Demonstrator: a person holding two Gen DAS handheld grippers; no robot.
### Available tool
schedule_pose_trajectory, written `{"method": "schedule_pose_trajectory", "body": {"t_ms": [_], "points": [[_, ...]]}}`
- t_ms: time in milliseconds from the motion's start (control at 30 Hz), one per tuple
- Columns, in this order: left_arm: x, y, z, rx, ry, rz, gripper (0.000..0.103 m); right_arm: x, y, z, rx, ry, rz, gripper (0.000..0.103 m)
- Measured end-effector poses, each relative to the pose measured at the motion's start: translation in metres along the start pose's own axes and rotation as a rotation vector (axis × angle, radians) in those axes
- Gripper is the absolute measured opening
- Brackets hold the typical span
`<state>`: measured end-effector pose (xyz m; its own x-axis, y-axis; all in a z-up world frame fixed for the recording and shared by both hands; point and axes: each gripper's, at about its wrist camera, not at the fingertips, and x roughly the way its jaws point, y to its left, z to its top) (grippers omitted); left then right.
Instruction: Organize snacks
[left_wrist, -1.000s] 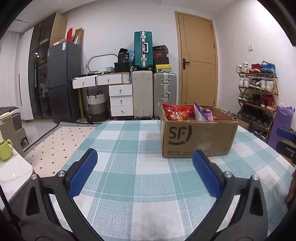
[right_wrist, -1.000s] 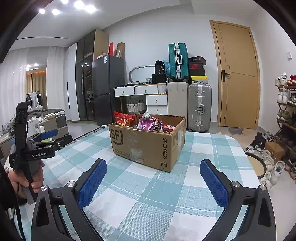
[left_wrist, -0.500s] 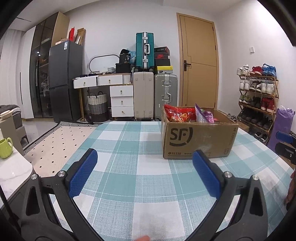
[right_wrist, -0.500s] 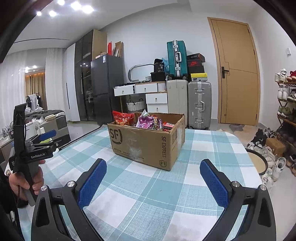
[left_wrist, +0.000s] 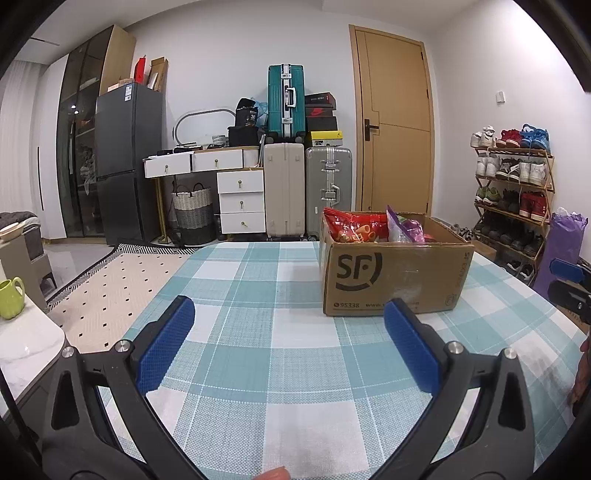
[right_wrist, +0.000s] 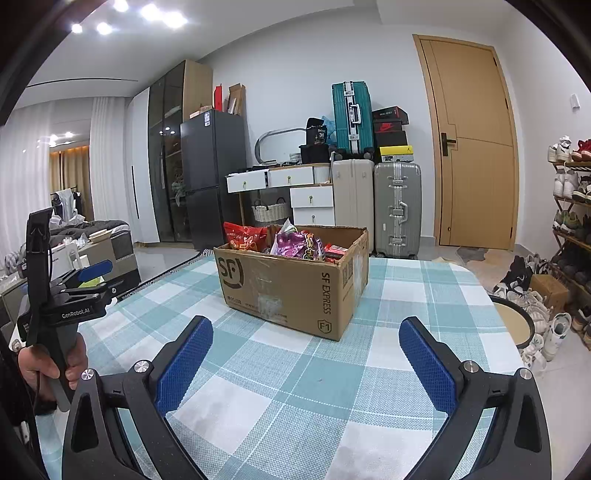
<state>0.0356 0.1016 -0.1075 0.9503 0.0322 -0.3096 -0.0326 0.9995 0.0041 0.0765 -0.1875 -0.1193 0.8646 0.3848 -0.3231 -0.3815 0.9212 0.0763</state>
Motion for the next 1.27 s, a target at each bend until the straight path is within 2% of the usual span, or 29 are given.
{"method": "schedule_pose_trajectory", "body": {"t_ms": [1267], "points": [[-0.0033,-0.0002,-0.0025,0.006,-0.003,-0.012,0.103,0.0002,-0.0002,-0.0002,0.000,0.001,0.000,0.103]]}}
